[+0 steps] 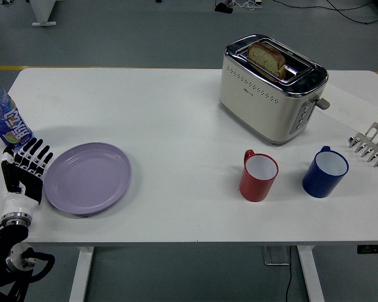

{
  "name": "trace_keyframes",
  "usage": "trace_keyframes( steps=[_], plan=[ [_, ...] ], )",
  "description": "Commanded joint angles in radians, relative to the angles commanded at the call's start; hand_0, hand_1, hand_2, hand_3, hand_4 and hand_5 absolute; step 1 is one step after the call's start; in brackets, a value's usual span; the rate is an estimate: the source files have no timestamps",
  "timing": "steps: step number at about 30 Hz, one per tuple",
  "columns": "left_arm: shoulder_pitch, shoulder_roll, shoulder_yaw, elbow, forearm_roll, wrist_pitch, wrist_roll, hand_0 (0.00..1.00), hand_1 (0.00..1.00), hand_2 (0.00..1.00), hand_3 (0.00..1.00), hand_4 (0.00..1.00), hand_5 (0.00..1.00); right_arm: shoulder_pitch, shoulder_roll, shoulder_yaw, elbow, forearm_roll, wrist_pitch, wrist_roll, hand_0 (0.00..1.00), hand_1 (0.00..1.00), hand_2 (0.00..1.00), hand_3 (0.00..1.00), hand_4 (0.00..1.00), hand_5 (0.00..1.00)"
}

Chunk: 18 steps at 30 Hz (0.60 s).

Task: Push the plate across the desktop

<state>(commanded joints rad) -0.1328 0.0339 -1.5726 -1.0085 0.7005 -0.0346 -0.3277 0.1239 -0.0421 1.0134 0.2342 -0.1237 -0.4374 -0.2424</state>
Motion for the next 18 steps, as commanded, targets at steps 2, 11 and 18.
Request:
trace_keyframes(
  steps=[2,11,18],
  plan=[
    [-0.001,-0.005,0.005,0.001,-0.002,0.0,-0.001,0.783,0.775,0.763,0.629,0.55,0.998,-0.001,0.0,0.001,0.0,-0.003,0.0,-0.001,0.549,0.461,0.573,0.578,0.306,0.446],
    [-0.008,-0.022,0.051,0.01,-0.017,0.016,-0.027,0.776,0.771,0.759,0.625,0.548,0.998,-0.001,-0.001,0.001,-0.001,-0.004,0.001,0.001,0.549,0.461,0.573,0.578,0.307,0.448],
    [-0.018,-0.034,0.075,0.006,-0.024,0.02,-0.033,0.776,0.768,0.759,0.621,0.546,0.998,0.003,-0.002,-0.001,-0.002,-0.002,0.002,0.003,0.549,0.461,0.573,0.579,0.307,0.448]
  ],
)
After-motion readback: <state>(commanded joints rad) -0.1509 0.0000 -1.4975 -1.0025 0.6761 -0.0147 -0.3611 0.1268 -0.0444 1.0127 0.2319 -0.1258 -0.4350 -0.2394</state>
